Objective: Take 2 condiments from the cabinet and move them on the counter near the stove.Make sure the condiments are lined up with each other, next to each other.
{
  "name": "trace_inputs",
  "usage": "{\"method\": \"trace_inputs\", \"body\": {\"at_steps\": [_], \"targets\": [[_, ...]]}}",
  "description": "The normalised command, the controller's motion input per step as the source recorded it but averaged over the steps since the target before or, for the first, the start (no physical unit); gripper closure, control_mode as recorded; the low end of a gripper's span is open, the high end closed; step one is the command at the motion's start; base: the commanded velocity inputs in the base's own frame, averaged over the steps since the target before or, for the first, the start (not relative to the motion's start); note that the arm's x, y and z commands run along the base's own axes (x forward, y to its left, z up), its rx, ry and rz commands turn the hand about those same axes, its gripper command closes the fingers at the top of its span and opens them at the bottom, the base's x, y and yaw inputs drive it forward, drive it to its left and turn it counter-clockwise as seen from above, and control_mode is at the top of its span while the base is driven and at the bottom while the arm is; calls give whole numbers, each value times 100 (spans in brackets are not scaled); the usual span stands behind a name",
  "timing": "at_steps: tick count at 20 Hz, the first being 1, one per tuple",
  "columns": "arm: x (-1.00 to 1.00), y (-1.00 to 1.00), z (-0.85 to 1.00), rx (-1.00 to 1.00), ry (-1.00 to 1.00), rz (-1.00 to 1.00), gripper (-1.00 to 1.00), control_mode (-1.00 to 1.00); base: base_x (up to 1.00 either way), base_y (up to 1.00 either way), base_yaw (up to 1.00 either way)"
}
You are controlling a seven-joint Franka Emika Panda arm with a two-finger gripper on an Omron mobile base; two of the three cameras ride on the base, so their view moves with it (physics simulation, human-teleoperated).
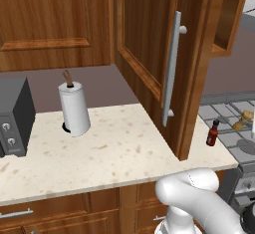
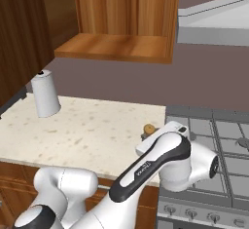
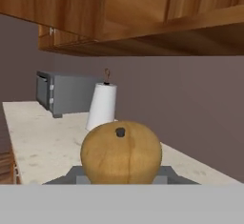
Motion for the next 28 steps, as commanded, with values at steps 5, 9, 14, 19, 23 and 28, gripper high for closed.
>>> {"method": "trace_inputs", "body": {"at_steps": [5,9,14,19,23,28], "targets": [[0,-4,-28,-2,3,0,100,-100,0,0,0],[0,0,-16,0,3,0,100,-100,0,0,0],[0,0,-25,-1,2,0,100,-100,0,0,0],[1,0,-33,-10,4,0,100,-100,0,0,0],[14,0,-25,-12,6,0,100,-100,0,0,0],[3,0,-18,-3,1,0,100,-100,0,0,0]]}}
